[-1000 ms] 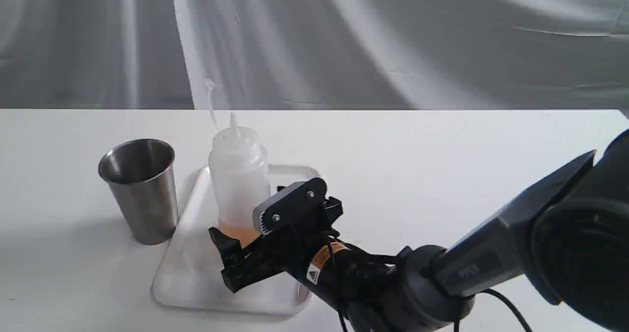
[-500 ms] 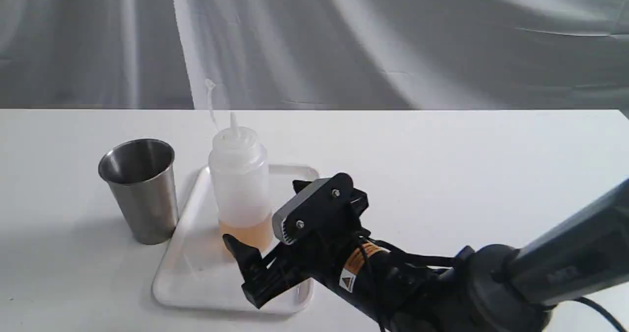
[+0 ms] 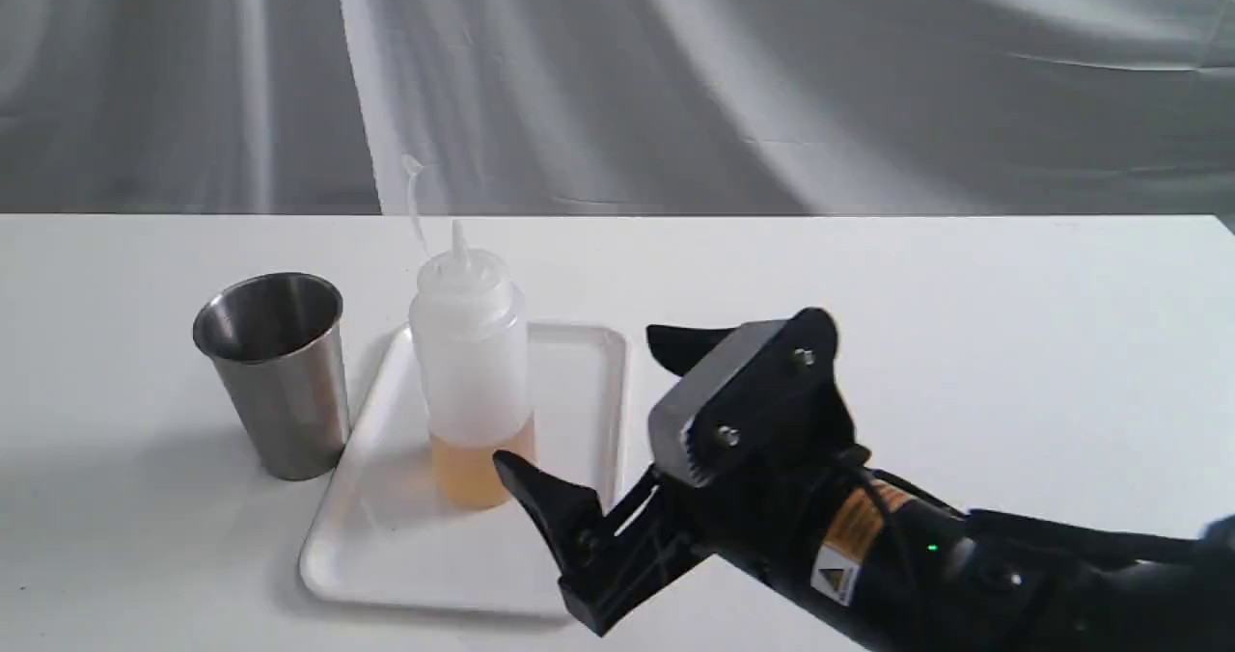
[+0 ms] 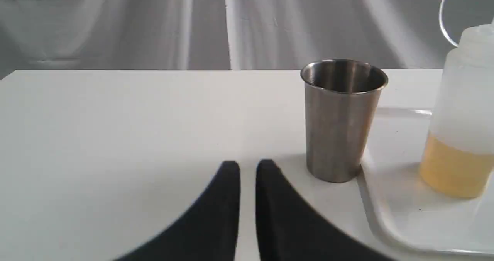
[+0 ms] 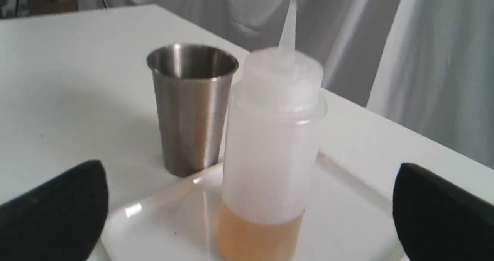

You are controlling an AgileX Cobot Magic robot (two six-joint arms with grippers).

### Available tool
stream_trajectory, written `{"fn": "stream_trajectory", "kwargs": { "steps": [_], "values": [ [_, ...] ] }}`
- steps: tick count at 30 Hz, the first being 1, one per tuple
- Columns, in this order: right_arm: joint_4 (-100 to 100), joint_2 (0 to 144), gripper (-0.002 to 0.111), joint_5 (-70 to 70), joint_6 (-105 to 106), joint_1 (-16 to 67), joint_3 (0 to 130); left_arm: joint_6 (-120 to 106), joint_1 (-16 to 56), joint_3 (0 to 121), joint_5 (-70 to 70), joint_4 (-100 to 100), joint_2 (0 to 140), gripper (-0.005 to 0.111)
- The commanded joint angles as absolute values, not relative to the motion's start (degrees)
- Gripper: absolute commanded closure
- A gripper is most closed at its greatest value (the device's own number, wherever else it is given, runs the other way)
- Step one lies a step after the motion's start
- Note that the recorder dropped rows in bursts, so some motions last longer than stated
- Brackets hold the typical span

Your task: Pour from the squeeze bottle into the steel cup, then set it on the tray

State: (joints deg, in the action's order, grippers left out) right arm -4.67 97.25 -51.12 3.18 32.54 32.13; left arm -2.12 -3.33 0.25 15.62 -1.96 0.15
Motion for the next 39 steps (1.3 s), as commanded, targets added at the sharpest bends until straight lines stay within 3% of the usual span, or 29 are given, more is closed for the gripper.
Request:
{"fn": "stream_trajectory", "kwargs": {
  "steps": [1,5,8,12,18,39],
  "values": [
    [-4.5,89.4,0.009,-50.2,-0.5,32.7,28.2,-2.1,-3.1,0.0,15.2,-1.9,0.0,0.098],
    [-4.5,81.1,0.010,-46.1,-0.5,32.7,24.8,-2.1,-3.1,0.0,15.2,-1.9,0.0,0.098],
    [-5.6,76.1,0.018,-44.1,-0.5,32.7,22.6,-2.1,-3.1,0.0,15.2,-1.9,0.0,0.098],
    [-6.0,69.7,0.046,-40.8,-0.5,32.7,20.4,-1.9,-3.1,0.0,15.2,-1.9,0.0,0.098],
    [-6.0,58.8,0.108,-32.0,-0.5,32.7,17.4,-1.9,-3.1,0.0,15.2,-1.9,0.0,0.098],
    [-8.7,22.4,0.108,6.9,0.0,32.7,16.4,-2.0,-3.1,0.0,15.2,-1.9,0.0,0.098]
  ]
}}
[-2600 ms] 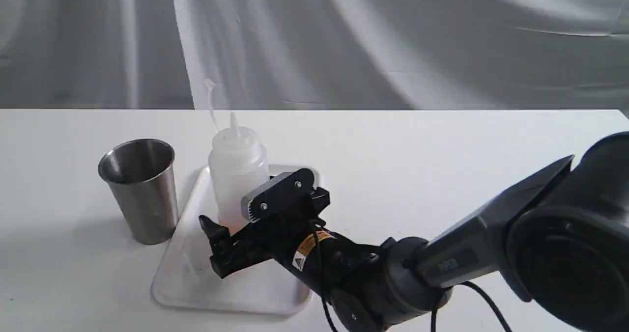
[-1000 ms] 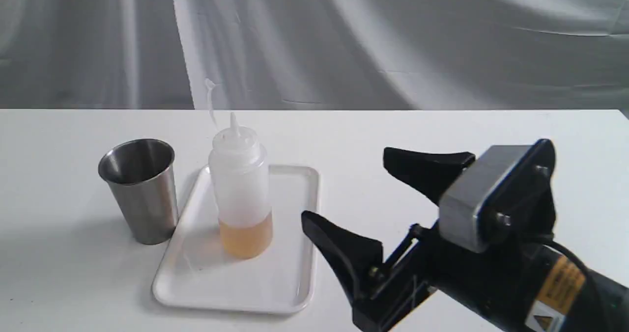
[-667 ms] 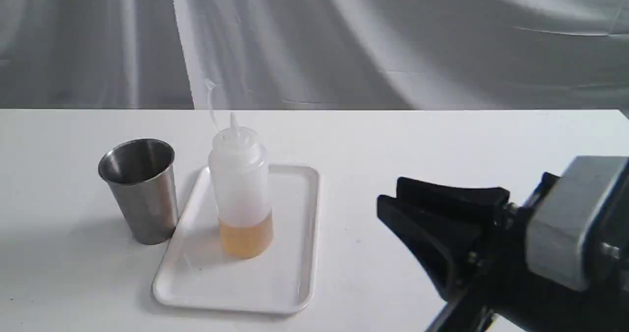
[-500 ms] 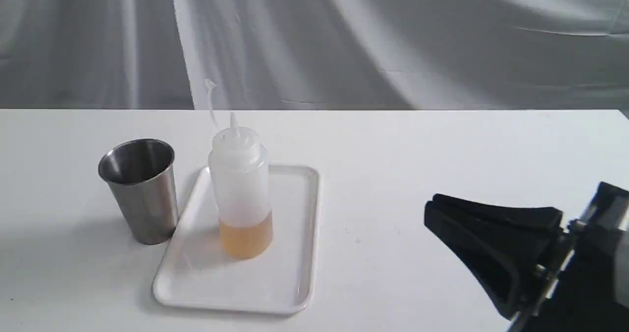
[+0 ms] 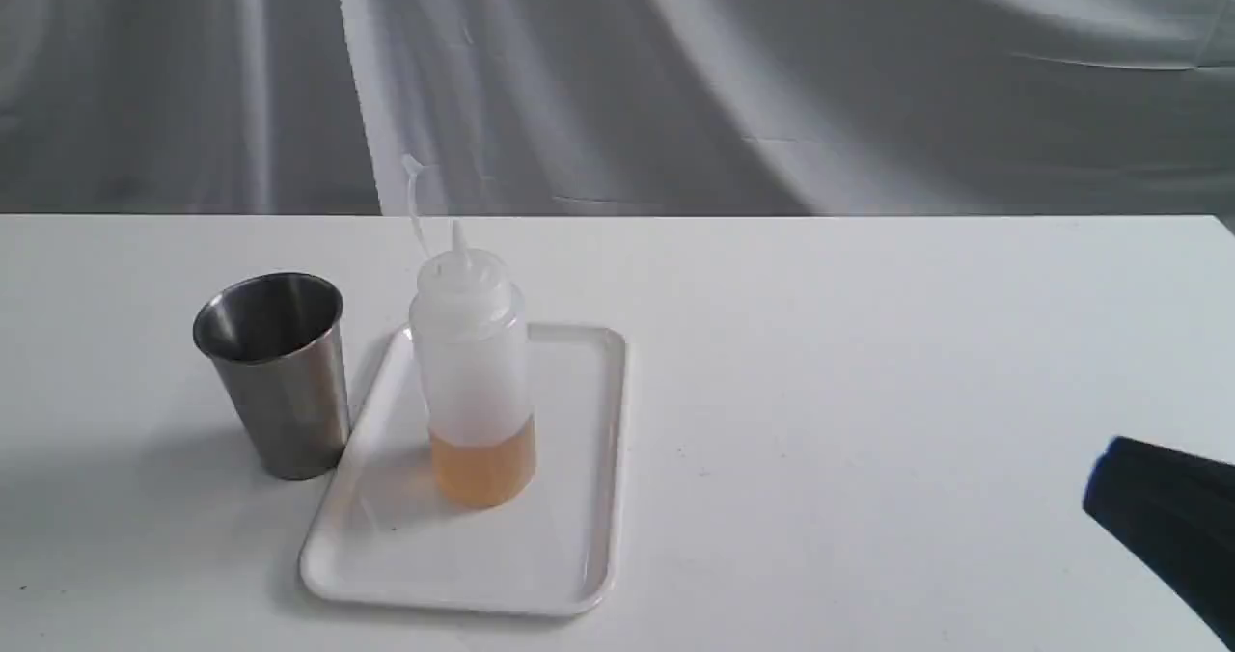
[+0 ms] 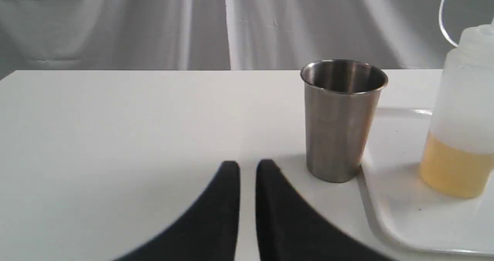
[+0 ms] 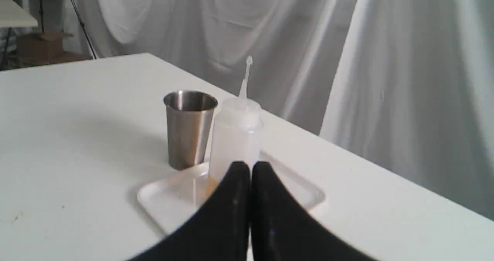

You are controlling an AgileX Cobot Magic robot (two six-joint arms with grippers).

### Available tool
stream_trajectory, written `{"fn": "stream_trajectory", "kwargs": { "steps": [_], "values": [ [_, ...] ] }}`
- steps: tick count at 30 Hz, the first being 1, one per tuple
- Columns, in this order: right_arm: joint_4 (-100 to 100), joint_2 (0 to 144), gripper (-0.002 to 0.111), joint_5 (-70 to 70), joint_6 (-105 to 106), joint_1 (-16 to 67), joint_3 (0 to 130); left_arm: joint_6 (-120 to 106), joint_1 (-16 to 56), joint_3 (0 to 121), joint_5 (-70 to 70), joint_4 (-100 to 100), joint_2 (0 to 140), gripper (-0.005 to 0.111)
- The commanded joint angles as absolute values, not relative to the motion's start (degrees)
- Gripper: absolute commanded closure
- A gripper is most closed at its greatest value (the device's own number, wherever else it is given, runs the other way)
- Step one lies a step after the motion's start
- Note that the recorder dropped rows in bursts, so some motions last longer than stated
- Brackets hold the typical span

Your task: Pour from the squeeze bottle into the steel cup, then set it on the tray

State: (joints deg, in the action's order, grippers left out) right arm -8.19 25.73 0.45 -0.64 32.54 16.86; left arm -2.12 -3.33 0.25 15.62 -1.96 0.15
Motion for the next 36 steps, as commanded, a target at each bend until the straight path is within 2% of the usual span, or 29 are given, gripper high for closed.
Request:
{"fn": "stream_trajectory", "kwargs": {
  "steps": [1,5,16,36],
  "values": [
    [-8.7,20.8,0.108,9.2,0.0,32.7,16.4,-2.0,-3.1,0.0,15.2,-1.9,0.0,0.098],
    [-5.5,14.3,0.108,15.0,0.0,32.7,16.4,-2.0,-3.1,0.0,15.2,-1.9,0.0,0.098],
    [-2.3,2.5,0.108,20.3,0.0,32.7,16.3,-2.1,-3.1,0.0,15.2,-1.9,0.0,0.098],
    [1.0,0.0,0.108,20.0,0.0,32.7,5.3,-2.0,-3.1,0.0,15.2,-1.9,0.0,0.098]
  ]
}}
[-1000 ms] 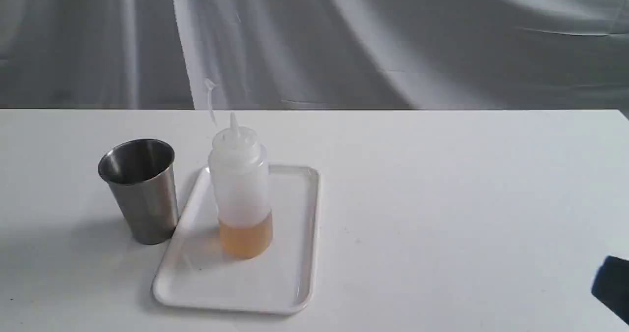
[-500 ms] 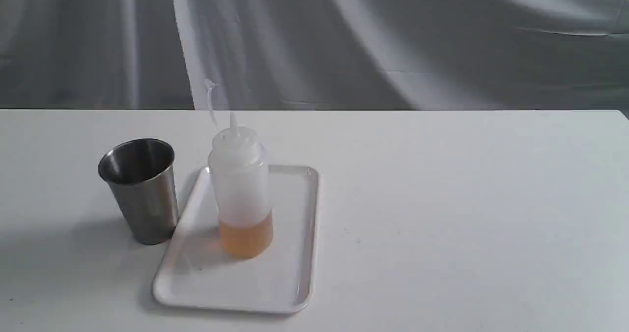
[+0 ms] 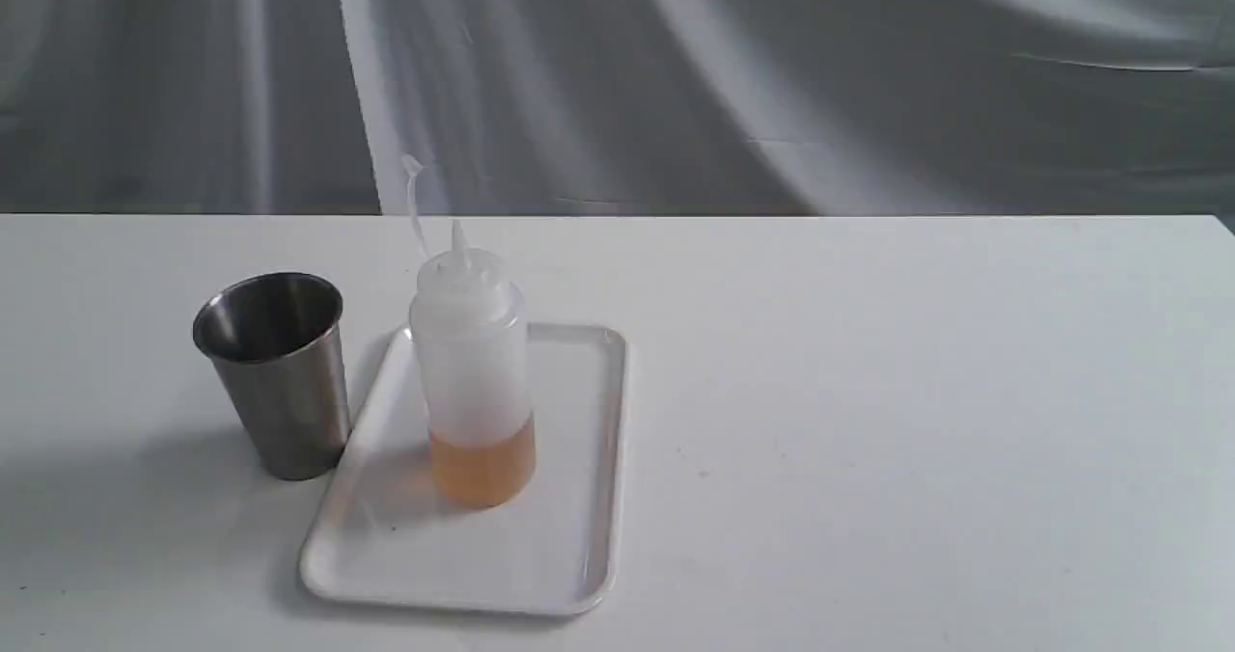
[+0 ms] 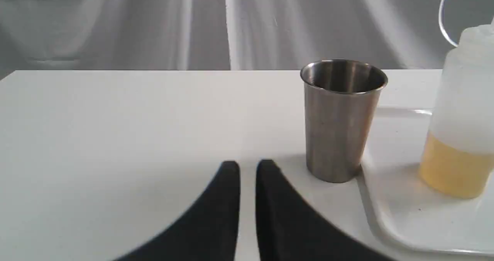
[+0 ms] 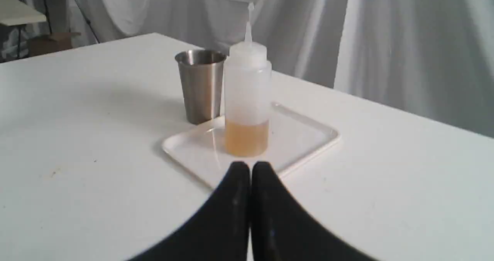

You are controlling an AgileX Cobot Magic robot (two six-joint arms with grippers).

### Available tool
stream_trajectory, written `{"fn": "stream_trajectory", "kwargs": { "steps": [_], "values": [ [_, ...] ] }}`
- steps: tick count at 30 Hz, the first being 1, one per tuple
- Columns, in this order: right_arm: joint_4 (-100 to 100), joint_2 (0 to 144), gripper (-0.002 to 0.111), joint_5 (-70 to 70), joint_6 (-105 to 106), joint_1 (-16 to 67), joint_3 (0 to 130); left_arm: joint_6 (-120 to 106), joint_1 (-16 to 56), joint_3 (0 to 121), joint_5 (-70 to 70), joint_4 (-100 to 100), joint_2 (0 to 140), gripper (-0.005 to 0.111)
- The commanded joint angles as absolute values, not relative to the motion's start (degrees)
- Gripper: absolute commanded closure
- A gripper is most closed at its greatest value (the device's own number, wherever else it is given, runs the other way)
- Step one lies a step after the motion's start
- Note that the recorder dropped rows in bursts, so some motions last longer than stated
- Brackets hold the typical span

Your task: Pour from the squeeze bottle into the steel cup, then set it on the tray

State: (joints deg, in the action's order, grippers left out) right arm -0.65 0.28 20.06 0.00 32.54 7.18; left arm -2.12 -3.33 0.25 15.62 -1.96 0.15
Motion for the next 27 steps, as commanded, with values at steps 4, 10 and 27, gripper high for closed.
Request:
{"fn": "stream_trajectory", "kwargs": {
  "steps": [4,10,27],
  "values": [
    [1.1,0.0,0.108,19.7,0.0,32.7,3.4,-2.0,-3.1,0.0,15.2,-1.9,0.0,0.098],
    [1.1,0.0,0.108,19.7,0.0,32.5,0.4,-1.8,-3.1,0.0,15.2,-1.9,0.0,0.098],
    [0.8,0.0,0.108,19.2,0.0,17.9,0.0,-2.0,-3.1,0.0,15.2,-1.9,0.0,0.098]
  ]
}}
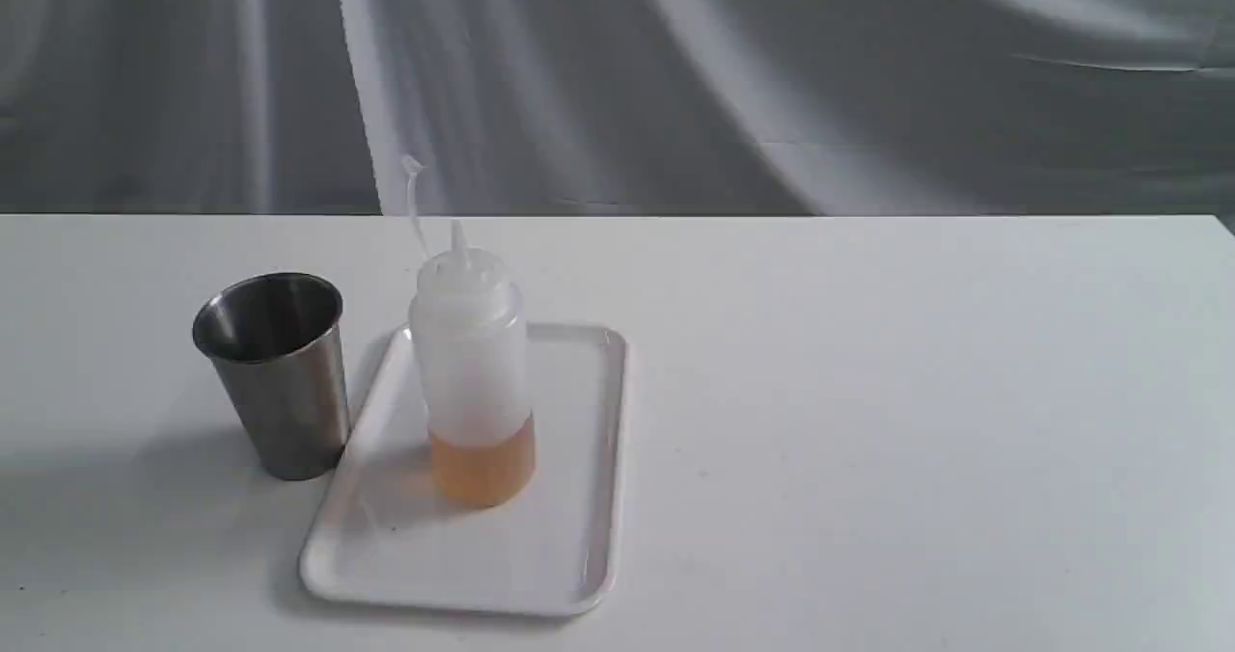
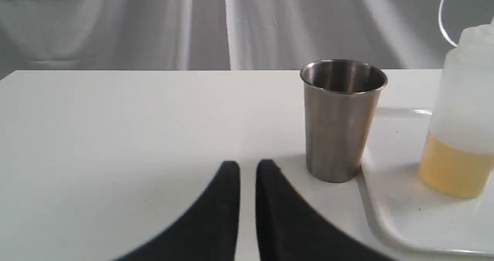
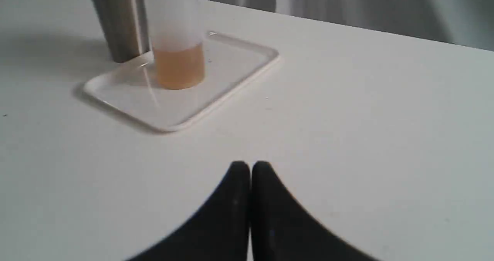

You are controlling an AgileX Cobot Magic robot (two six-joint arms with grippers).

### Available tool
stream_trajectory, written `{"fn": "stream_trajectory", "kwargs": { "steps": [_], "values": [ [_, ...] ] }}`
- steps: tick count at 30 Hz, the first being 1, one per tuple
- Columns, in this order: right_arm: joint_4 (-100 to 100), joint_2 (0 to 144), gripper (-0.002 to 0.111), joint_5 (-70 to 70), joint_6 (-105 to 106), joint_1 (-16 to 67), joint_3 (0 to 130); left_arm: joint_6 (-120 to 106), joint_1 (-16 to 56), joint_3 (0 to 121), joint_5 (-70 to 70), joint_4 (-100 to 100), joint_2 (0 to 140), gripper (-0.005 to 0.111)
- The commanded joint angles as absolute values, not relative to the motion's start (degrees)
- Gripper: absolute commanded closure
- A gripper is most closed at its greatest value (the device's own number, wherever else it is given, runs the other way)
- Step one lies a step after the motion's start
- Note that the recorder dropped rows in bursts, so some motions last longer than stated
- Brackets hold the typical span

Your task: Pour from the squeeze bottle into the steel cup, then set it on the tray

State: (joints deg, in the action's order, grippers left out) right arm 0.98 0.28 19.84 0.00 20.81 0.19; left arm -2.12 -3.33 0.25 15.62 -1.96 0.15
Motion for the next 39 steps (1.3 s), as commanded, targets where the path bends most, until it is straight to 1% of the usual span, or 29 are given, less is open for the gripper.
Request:
{"fn": "stream_trajectory", "kwargs": {
  "steps": [1,8,13,34,39],
  "values": [
    [0.8,0.0,0.108,19.2,0.0,16.5,0.0,-2.0,-3.1,0.0,15.2,-1.9,0.0,0.098],
    [0.8,0.0,0.108,19.2,0.0,7.3,0.0,-1.9,-3.1,0.0,15.2,-1.9,0.0,0.098],
    [0.8,0.0,0.108,19.2,0.0,3.0,0.0,-1.9,-3.1,0.0,15.2,-1.9,0.0,0.098],
    [-0.9,0.0,0.108,19.8,0.0,-7.7,0.0,-1.9,-3.1,0.0,15.2,-1.9,0.0,0.098],
    [-0.9,0.0,0.108,19.8,2.8,-10.1,0.0,-1.9,-3.1,0.0,15.2,-1.9,0.0,0.098]
  ]
}}
